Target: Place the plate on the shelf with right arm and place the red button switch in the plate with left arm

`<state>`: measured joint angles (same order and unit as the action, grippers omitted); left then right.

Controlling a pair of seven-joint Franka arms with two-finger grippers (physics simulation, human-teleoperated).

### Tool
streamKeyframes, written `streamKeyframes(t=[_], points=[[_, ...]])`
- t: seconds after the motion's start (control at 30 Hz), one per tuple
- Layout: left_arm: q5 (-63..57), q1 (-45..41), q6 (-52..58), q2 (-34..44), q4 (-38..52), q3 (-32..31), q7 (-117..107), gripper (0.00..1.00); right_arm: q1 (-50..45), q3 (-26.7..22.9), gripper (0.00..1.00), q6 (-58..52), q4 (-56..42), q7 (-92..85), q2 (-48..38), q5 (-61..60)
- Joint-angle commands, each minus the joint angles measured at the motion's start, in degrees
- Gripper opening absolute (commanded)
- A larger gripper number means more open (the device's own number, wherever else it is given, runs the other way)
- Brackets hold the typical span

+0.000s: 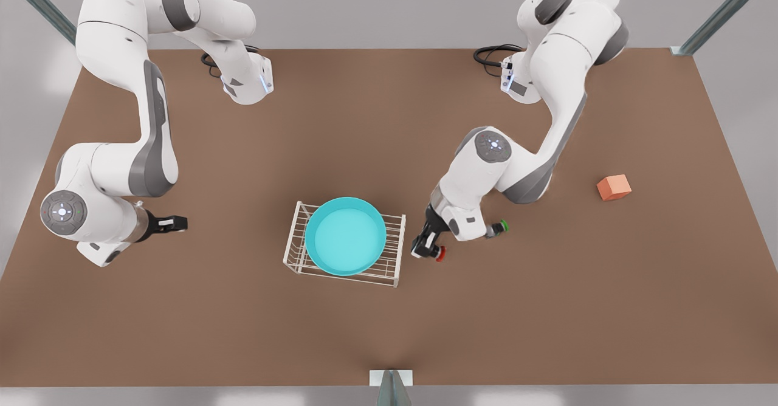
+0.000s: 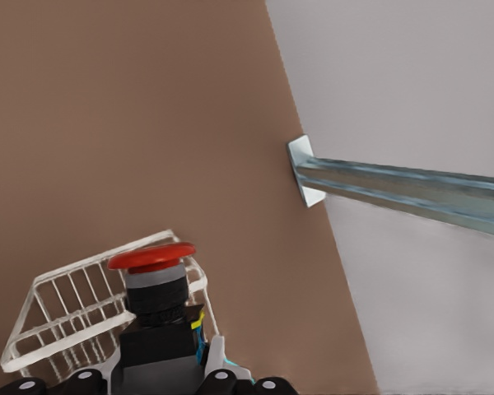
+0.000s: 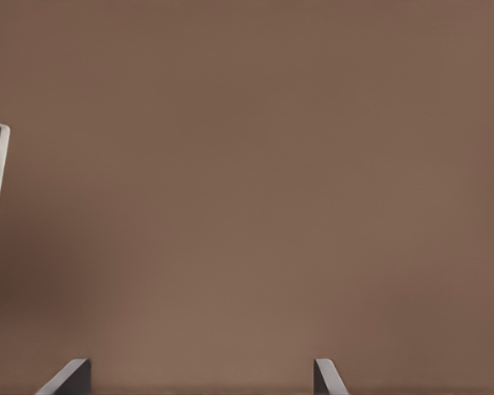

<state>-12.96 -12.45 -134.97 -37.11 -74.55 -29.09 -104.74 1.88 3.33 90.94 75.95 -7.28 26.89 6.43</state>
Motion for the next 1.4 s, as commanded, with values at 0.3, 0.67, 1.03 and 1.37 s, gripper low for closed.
streamKeyframes(t=[0.3,0.67,1.03,1.37], points=[[-4.18,-10.14,-26.83,-7.36,0.37,3.34,-27.88,0.72,-0.3,0.27,1.0,0.02,-0.02,-0.28,0.0,-0.19],[-6.2,16.31,26.43,3.19,4.24,-1.23,35.12,1.0,-0.3,0.36,1.0,0.11,-0.02,-0.19,0.09,0.16],[11.03,9.55,28.98,30.44,-26.88,26.63,98.15,1.0,-0.3,0.36,1.0,0.46,-0.02,-0.45,0.62,-0.02],[10.77,9.11,29.06,28.06,-23.62,26.63,97.98,1.0,-0.3,0.36,1.0,0.55,-0.02,-0.19,0.97,-0.11]])
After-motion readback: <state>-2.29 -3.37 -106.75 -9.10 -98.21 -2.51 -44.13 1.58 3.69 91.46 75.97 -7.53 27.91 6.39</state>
